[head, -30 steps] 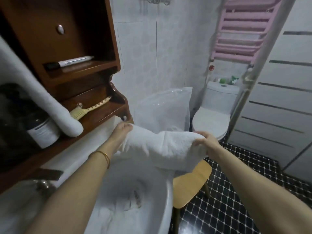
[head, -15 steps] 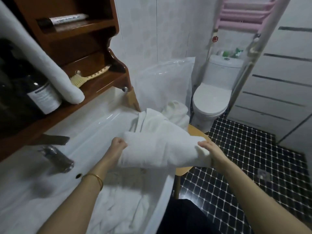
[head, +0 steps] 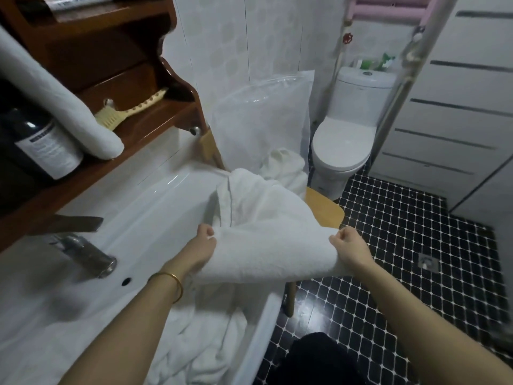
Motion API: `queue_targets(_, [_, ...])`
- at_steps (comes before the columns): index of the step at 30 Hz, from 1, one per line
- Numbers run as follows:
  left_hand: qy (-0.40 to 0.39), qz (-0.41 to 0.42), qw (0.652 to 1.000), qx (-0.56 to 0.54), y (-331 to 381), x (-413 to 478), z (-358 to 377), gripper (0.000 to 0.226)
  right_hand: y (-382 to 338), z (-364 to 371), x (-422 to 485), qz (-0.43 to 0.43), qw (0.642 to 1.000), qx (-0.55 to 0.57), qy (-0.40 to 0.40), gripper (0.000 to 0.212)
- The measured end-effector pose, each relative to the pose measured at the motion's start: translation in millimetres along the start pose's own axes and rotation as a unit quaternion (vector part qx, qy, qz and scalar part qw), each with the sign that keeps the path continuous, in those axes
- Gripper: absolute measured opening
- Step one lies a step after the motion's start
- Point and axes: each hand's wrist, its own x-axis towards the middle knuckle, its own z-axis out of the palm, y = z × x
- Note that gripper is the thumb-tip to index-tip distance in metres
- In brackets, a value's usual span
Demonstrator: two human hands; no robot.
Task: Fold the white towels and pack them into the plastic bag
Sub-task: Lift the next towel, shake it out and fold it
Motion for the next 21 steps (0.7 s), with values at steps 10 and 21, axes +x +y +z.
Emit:
queue_targets(10, [-0.135,-0.119,0.982,-0.061,25.3,19.6,-13.3,0.037,-16.6,2.7,-36.8,-0.322,0.913,-0.247,-0.048,0.081])
queue_targets(21, [-0.199,-0.175,0.957,-0.115,29.4,4.1,-30.2,0.031,-35.4,32.4,-28.3,-0.385,0.819,-0.425,-0.015,0.064])
